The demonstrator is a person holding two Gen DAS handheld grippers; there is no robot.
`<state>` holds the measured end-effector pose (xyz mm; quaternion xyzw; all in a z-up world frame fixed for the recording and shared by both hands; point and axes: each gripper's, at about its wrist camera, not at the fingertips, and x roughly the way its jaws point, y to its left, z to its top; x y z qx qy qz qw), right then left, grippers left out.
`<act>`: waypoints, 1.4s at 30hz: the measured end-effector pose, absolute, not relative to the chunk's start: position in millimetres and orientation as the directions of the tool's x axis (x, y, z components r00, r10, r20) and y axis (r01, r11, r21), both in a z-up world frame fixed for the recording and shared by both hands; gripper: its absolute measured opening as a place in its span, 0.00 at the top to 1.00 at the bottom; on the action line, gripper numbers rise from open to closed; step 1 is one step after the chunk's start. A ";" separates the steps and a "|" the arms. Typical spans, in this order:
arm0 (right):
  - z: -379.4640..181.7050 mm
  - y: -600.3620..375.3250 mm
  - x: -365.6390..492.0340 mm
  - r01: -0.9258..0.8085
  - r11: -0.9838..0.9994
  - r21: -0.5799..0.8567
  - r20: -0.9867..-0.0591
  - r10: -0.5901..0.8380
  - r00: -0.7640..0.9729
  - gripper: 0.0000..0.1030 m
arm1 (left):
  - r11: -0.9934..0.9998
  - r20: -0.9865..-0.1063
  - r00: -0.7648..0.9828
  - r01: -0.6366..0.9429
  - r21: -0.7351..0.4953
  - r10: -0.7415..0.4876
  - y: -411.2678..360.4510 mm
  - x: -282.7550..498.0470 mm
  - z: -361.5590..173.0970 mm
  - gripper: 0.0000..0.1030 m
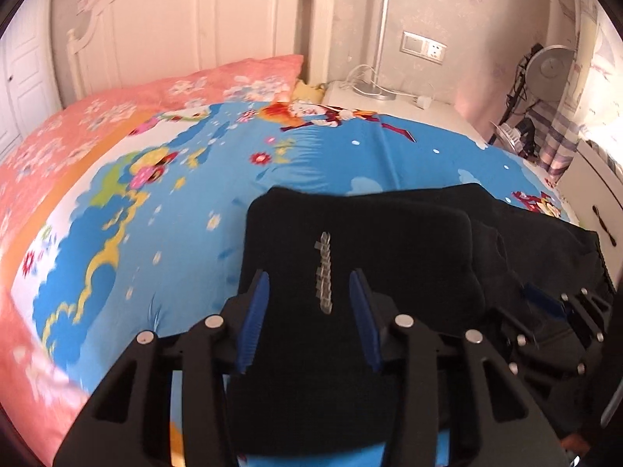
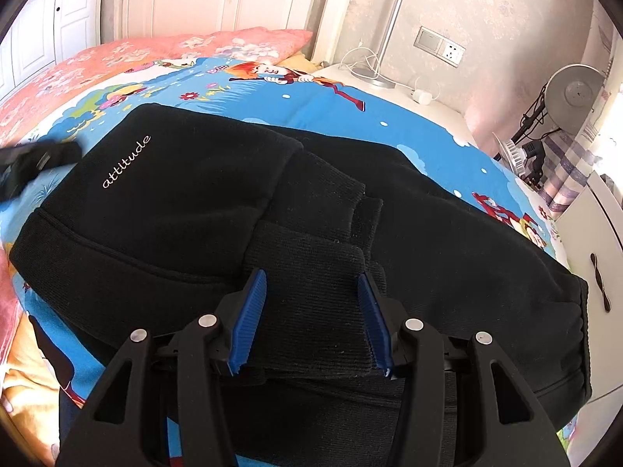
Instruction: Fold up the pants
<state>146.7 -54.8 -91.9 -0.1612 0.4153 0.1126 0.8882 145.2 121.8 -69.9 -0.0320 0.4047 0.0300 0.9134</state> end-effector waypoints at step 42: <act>-40.1 -27.2 227.0 -0.386 0.918 0.093 -0.793 0.303 0.528 0.53 | 0.651 -0.571 0.599 -0.106 -0.751 -0.561 231.2 84.0 -155.4 0.46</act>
